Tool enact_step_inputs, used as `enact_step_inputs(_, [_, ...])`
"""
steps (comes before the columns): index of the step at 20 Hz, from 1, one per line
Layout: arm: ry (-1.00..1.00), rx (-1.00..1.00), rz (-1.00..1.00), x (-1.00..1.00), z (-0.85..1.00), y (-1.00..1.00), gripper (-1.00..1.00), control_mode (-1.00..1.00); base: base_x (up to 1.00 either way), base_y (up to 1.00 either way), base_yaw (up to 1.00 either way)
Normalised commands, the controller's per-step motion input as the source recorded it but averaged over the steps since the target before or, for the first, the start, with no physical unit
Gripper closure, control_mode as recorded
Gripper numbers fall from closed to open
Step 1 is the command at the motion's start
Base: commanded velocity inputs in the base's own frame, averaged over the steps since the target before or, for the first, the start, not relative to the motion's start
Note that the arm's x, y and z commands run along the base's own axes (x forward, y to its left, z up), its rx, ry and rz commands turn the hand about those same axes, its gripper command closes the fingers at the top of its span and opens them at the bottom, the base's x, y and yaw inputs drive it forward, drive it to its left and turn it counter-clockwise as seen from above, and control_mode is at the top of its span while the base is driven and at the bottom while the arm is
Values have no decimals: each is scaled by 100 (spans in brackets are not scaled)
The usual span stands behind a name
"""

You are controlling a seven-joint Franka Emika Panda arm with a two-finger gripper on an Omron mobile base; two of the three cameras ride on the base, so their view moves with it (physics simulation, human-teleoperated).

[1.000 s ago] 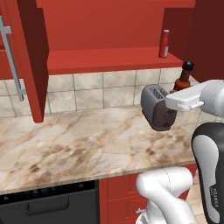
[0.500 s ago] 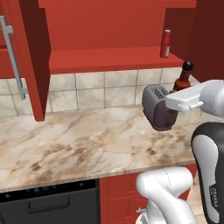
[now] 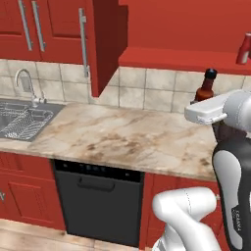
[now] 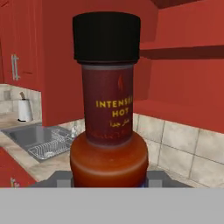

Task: Take 2 condiments from the cabinet and move them on the counter near the stove.Make sure the condiments are lined up with each other, next to each other.

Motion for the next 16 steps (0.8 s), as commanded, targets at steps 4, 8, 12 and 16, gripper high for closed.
enact_step_inputs(4, [0,0,0,0,0,0,100,100,-34,32,76])
enact_step_inputs(8, [0,0,0,0,0,0,100,100,-21,39,78])
enact_step_inputs(12, [0,0,0,0,0,0,100,100,0,38,72])
enact_step_inputs(16, [0,0,0,0,0,0,100,100,0,24,62])
